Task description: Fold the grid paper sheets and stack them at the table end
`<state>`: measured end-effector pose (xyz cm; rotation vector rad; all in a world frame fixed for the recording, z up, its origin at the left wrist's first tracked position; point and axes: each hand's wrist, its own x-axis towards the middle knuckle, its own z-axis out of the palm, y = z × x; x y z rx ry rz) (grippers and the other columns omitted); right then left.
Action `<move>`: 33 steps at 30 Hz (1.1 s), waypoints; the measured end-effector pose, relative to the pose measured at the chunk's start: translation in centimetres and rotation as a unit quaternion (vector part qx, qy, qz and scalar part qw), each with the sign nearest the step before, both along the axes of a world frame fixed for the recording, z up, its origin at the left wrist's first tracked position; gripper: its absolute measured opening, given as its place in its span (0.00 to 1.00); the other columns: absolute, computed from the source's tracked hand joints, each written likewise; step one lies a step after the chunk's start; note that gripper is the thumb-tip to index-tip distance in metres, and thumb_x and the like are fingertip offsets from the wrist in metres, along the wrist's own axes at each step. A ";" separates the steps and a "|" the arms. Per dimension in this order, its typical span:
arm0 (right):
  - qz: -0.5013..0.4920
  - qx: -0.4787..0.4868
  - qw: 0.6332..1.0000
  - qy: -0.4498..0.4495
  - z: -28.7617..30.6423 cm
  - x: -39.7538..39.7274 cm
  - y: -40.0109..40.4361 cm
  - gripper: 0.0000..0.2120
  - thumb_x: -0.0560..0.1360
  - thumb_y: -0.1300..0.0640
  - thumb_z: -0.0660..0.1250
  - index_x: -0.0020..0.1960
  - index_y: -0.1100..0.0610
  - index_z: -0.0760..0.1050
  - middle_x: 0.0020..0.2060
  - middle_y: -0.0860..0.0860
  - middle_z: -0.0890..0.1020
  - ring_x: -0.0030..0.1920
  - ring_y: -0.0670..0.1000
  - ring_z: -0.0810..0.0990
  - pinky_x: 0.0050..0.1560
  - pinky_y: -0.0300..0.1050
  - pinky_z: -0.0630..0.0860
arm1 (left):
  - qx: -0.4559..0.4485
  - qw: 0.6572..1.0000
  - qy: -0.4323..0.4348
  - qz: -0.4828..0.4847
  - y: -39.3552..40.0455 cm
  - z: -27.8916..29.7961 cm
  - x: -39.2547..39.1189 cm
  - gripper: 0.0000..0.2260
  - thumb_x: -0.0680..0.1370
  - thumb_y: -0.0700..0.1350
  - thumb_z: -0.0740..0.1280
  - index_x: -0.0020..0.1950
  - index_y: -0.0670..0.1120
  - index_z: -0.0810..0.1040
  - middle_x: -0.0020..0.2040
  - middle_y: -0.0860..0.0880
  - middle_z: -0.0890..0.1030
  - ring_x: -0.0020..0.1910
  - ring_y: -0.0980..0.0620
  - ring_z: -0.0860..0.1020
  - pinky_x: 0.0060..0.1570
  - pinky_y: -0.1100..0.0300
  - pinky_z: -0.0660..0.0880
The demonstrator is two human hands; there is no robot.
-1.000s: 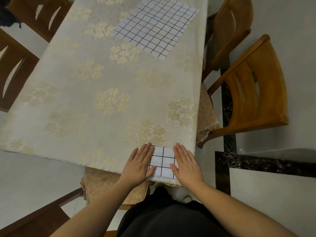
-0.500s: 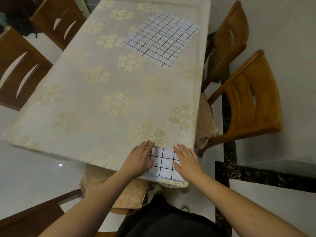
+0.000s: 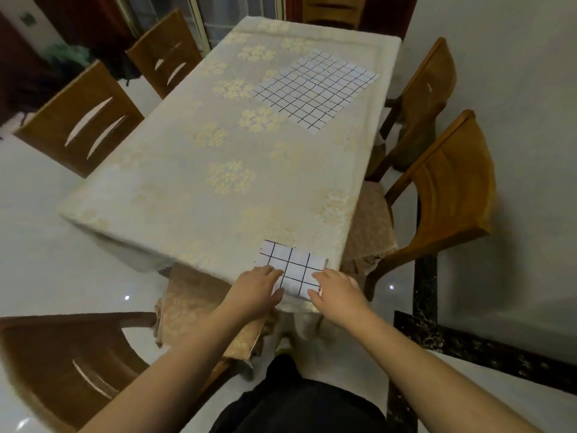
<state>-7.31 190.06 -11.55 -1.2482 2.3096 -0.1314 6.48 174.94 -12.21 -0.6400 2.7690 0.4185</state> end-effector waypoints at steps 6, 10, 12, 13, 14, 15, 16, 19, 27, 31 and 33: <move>0.014 -0.005 1.000 0.015 1.1 1.9 1.4 0.23 0.80 0.44 0.55 0.72 0.51 0.64 0.68 0.52 0.71 0.67 0.55 0.69 0.65 0.50 0.65 | 0.011 0.998 -0.016 0.059 2.9 1.7 3.9 0.22 0.80 0.54 0.57 0.74 0.50 0.65 0.71 0.49 0.70 0.66 0.48 0.72 0.62 0.52 0.70; 0.035 0.001 0.999 0.040 1.6 3.7 0.7 0.22 0.80 0.45 0.54 0.71 0.52 0.66 0.65 0.53 0.73 0.65 0.56 0.71 0.62 0.50 0.67 | -0.018 0.996 -0.021 0.089 3.5 3.0 6.8 0.23 0.80 0.55 0.57 0.73 0.48 0.66 0.70 0.48 0.71 0.66 0.47 0.72 0.63 0.50 0.71; 0.059 0.005 0.997 0.045 1.9 5.1 0.0 0.21 0.80 0.45 0.55 0.69 0.53 0.67 0.63 0.53 0.75 0.63 0.57 0.73 0.61 0.51 0.68 | -0.023 0.994 -0.019 0.108 3.4 3.4 8.4 0.23 0.80 0.55 0.58 0.74 0.50 0.64 0.70 0.49 0.71 0.67 0.48 0.70 0.65 0.51 0.70; 0.071 0.004 0.996 0.047 2.0 5.9 -0.4 0.21 0.79 0.45 0.55 0.68 0.53 0.68 0.62 0.53 0.75 0.61 0.57 0.74 0.60 0.51 0.69 | -0.026 0.992 -0.018 0.119 3.3 3.6 9.2 0.23 0.80 0.55 0.58 0.74 0.51 0.64 0.71 0.50 0.70 0.68 0.49 0.69 0.65 0.51 0.69; 0.084 0.001 0.995 0.050 2.1 6.8 -0.8 0.20 0.80 0.45 0.55 0.67 0.53 0.69 0.61 0.53 0.76 0.60 0.57 0.75 0.59 0.51 0.70 | -0.030 0.991 -0.021 0.131 3.2 3.7 10.0 0.24 0.80 0.55 0.58 0.75 0.52 0.63 0.71 0.50 0.69 0.69 0.49 0.69 0.66 0.51 0.68; 0.099 -0.002 0.994 0.055 2.3 7.7 -1.3 0.20 0.80 0.45 0.54 0.67 0.53 0.70 0.60 0.53 0.76 0.59 0.57 0.75 0.57 0.51 0.70 | -0.035 0.989 -0.024 0.144 3.0 3.9 10.9 0.24 0.80 0.56 0.58 0.75 0.52 0.62 0.72 0.50 0.69 0.70 0.49 0.68 0.67 0.50 0.67; 0.113 -0.004 0.992 0.061 2.4 8.6 -1.8 0.21 0.80 0.44 0.54 0.66 0.53 0.70 0.59 0.53 0.77 0.59 0.57 0.75 0.56 0.51 0.70 | -0.041 0.987 -0.027 0.156 2.8 4.1 11.8 0.24 0.80 0.56 0.58 0.75 0.52 0.62 0.73 0.50 0.68 0.70 0.49 0.67 0.68 0.50 0.66; 0.152 -0.003 0.986 0.074 3.2 11.6 -3.4 0.21 0.80 0.43 0.54 0.65 0.54 0.71 0.59 0.54 0.77 0.59 0.57 0.75 0.56 0.51 0.70 | -0.052 0.980 -0.018 0.192 2.2 4.6 15.1 0.25 0.80 0.58 0.57 0.76 0.52 0.62 0.74 0.50 0.67 0.72 0.49 0.66 0.70 0.50 0.63; 0.246 -0.064 0.964 0.074 6.2 23.7 -8.8 0.22 0.80 0.43 0.53 0.69 0.52 0.69 0.62 0.52 0.76 0.60 0.55 0.76 0.57 0.51 0.73 | -0.085 0.949 0.020 0.302 -0.1 7.1 28.8 0.26 0.79 0.63 0.54 0.75 0.54 0.61 0.74 0.52 0.67 0.72 0.52 0.65 0.70 0.50 0.63; 0.268 -0.077 0.958 0.072 7.0 32.5 -12.4 0.23 0.80 0.43 0.51 0.70 0.52 0.68 0.63 0.51 0.76 0.59 0.53 0.76 0.58 0.51 0.74 | -0.094 0.933 0.028 0.347 -1.4 8.4 38.7 0.26 0.79 0.62 0.54 0.75 0.53 0.62 0.73 0.52 0.68 0.71 0.51 0.66 0.69 0.51 0.65; 0.278 -0.074 0.956 0.062 7.3 37.0 -14.1 0.23 0.80 0.44 0.51 0.70 0.52 0.69 0.63 0.52 0.76 0.60 0.53 0.76 0.59 0.51 0.73 | -0.094 0.923 0.023 0.372 -2.0 8.4 44.2 0.26 0.80 0.61 0.54 0.76 0.52 0.62 0.73 0.51 0.67 0.71 0.51 0.66 0.69 0.52 0.64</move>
